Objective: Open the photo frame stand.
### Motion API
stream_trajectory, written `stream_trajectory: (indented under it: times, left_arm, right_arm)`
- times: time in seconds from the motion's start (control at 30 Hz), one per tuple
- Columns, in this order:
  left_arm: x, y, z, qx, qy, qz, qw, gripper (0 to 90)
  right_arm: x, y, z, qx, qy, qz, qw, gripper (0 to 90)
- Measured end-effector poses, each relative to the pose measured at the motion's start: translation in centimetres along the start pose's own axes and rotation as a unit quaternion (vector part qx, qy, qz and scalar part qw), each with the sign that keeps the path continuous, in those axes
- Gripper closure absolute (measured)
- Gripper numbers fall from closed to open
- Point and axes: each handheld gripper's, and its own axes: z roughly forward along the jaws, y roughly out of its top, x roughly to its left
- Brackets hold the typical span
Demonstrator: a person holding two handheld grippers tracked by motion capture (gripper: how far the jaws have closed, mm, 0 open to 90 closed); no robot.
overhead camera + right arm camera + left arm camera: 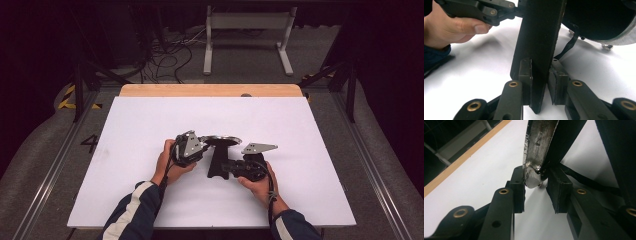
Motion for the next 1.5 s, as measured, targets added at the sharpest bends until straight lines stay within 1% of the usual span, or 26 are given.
stream_trajectory:
  times: [0.03,0.13,0.2,0.4,0.47,0.57,0.6,0.67,0.7,0.77,0.93,1.03,1.13,1.17,1.27,1.33,1.43,1.5]
  left_arm:
    - [-0.1,0.0,0.0,0.002,0.009,0.006,0.9999,68.6]
    - [-0.1,-0.1,0.1,0.003,0.011,0.001,0.9999,69.4]
    - [-0.2,-0.1,0.2,0.003,0.016,0.002,0.9999,69.4]
    - [-0.4,0.2,0.4,0.006,0.034,0.019,0.9992,69.0]
    - [-0.4,0.2,0.5,0.005,0.036,0.015,0.9992,69.0]
    - [-0.4,0.1,0.6,0.004,0.043,0.019,0.9989,68.9]
    - [-0.4,0.0,0.7,0.0,0.042,0.013,0.999,68.9]
    - [-0.3,-0.1,0.8,0.001,0.048,0.011,0.9988,68.8]
    - [-0.2,-0.1,0.8,-0.002,0.047,0.007,0.9989,68.8]
    - [-0.2,-0.1,0.9,-0.002,0.051,0.009,0.9987,68.8]
    - [-0.3,-0.1,0.9,-0.002,0.054,0.004,0.9985,68.5]
    - [-0.2,-0.2,0.8,0.0,0.05,-0.002,0.9987,68.5]
    - [-0.2,-0.3,0.7,0.003,0.052,0.0,0.9986,68.5]
    - [-0.2,-0.3,0.6,0.001,0.052,-0.004,0.9986,68.4]
    - [0.2,-0.6,0.2,-0.005,0.048,-0.022,0.9986,65.1]
    - [0.4,-0.7,-0.3,-0.005,0.047,-0.025,0.9985,61.8]
    - [0.8,-1.3,-1.4,-0.015,0.043,-0.037,0.9983,60.0]
    - [0.8,-1.7,-2.2,-0.015,0.039,-0.038,0.9984,57.6]
  right_arm:
    - [0.0,0.0,0.0,0.001,-0.003,0.0,1.0,75.0]
    - [-0.1,0.0,-0.2,0.0,-0.009,0.0,1.0,75.5]
    - [-0.3,0.0,-0.3,-0.002,-0.01,0.004,0.9999,76.5]
    - [-0.4,0.0,-0.3,-0.002,-0.015,0.004,0.9999,75.8]
    - [-0.5,0.1,-0.3,-0.003,-0.021,0.003,0.9998,75.4]
    - [-0.5,0.2,-0.3,0.0,-0.026,-0.001,0.9997,74.8]
    - [-0.5,0.2,-0.3,0.0,-0.026,0.0,0.9997,74.6]
    - [-0.6,0.1,-0.3,-0.001,-0.027,0.003,0.9996,73.1]
    - [-0.6,0.1,-0.3,-0.001,-0.03,0.003,0.9996,72.9]
    - [-0.6,0.1,-0.3,-0.003,-0.032,0.004,0.9995,72.4]
    - [-0.6,0.1,-0.4,-0.002,-0.034,0.003,0.9994,71.7]
    - [-0.6,0.0,-0.4,0.002,-0.029,0.004,0.9996,71.7]
    - [-0.6,-0.1,-0.4,0.006,-0.026,0.003,0.9996,71.4]
    - [-0.5,-0.2,-0.4,0.007,-0.027,0.002,0.9996,70.9]
    - [-0.4,-0.2,-0.6,0.009,-0.033,0.001,0.9994,69.4]
    - [-0.4,-0.3,-0.7,0.009,-0.034,-0.002,0.9994,69.2]
    - [-0.2,-0.3,-1.0,0.007,-0.037,-0.009,0.9993,69.1]
    - [-0.1,-0.2,-1.3,0.003,-0.033,-0.015,0.9993,68.4]
